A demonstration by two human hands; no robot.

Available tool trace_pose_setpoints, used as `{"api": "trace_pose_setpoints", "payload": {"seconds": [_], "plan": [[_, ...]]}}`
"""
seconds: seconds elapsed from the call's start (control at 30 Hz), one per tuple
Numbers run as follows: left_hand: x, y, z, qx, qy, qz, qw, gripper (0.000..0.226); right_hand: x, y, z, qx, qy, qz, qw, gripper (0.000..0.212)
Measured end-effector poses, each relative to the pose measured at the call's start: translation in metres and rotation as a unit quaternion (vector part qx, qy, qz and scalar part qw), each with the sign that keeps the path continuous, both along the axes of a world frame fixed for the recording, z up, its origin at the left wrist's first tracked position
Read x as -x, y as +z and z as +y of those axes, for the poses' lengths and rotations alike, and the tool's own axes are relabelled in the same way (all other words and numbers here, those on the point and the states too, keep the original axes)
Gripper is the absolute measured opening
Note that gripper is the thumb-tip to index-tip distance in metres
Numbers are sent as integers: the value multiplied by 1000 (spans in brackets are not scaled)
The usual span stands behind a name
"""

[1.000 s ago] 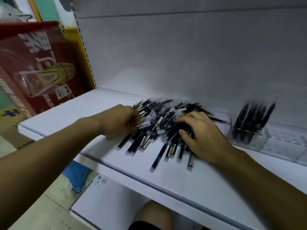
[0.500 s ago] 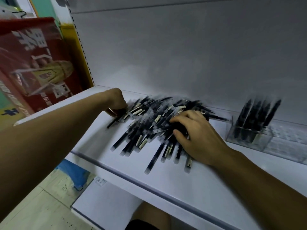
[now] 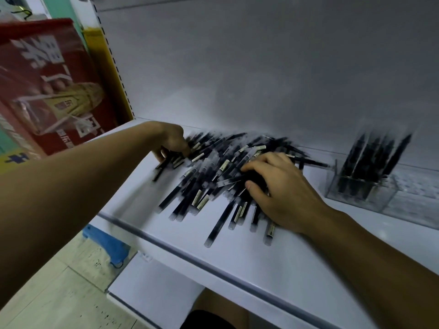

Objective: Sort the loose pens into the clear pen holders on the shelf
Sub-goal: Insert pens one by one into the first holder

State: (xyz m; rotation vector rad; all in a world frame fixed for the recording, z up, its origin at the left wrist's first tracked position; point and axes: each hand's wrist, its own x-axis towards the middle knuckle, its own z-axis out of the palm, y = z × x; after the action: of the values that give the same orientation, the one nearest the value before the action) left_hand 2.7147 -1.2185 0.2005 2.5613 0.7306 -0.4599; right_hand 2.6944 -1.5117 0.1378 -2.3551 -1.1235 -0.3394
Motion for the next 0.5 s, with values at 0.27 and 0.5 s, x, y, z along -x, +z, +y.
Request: {"api": "trace_pose_setpoints", "payload": {"seconds": [0.27, 0.5], "plan": [[6, 15, 13, 36, 33, -29, 998, 15, 0, 0, 0, -1, 0, 0, 1000, 34], [-7, 16, 18, -11, 24, -49, 998, 14, 1, 0, 0, 0, -1, 3, 1000, 34]]}}
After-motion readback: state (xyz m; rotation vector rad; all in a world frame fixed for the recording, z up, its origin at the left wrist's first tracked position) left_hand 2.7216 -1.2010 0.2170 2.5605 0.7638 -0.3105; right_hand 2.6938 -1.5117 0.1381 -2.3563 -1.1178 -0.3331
